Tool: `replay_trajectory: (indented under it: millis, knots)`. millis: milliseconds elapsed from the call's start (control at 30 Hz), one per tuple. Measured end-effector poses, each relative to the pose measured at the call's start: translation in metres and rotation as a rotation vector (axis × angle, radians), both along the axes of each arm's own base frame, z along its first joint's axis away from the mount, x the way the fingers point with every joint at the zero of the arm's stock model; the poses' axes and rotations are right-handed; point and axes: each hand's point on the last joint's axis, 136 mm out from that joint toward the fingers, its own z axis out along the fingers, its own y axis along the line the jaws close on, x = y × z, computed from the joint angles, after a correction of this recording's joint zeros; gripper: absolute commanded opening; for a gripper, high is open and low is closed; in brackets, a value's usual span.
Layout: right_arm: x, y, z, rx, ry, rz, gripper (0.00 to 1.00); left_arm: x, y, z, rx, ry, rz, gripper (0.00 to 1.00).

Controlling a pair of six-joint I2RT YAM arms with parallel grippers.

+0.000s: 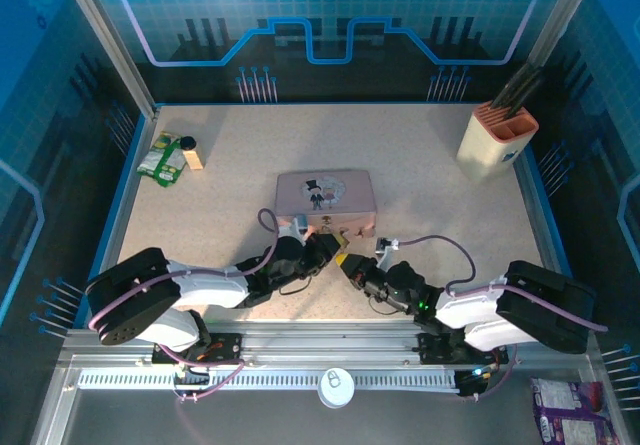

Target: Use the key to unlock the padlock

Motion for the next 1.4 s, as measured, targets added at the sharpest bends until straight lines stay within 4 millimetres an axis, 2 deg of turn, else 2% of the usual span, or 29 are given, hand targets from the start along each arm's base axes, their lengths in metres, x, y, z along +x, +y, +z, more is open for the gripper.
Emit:
replay_trajectory:
  millis: [267, 400, 633, 800, 900, 1100, 1267, 1400]
  knots:
    - [0.000, -0.009, 0.002, 0.022, -0.011, -0.012, 0.00, -0.003, -0.005, 0.004, -0.015, -0.004, -0.027, 0.00]
    - [0.002, -0.025, 0.005, 0.010, -0.003, -0.034, 0.00, -0.006, -0.002, 0.002, 0.008, 0.007, -0.038, 0.00]
    - [-0.001, -0.060, 0.035, -0.044, -0.098, -0.069, 0.00, -0.005, 0.016, -0.002, 0.093, 0.007, -0.043, 0.00]
    - [-0.003, -0.079, 0.035, -0.175, -0.202, -0.052, 0.00, -0.004, 0.026, -0.016, 0.204, 0.017, -0.063, 0.00]
    - [-0.007, -0.075, 0.040, -0.289, -0.302, 0.025, 0.00, -0.002, 0.031, -0.023, 0.281, 0.030, -0.085, 0.00]
    - [-0.017, -0.054, 0.075, -0.412, -0.564, 0.186, 0.00, -0.005, 0.040, -0.037, 0.423, 0.046, -0.145, 0.00]
    - [-0.024, -0.043, 0.073, -0.498, -0.685, 0.292, 0.00, -0.011, 0.046, -0.053, 0.522, 0.065, -0.197, 0.00]
    - [-0.029, -0.039, 0.071, -0.543, -0.742, 0.352, 0.00, -0.014, 0.052, -0.066, 0.593, 0.079, -0.232, 0.05]
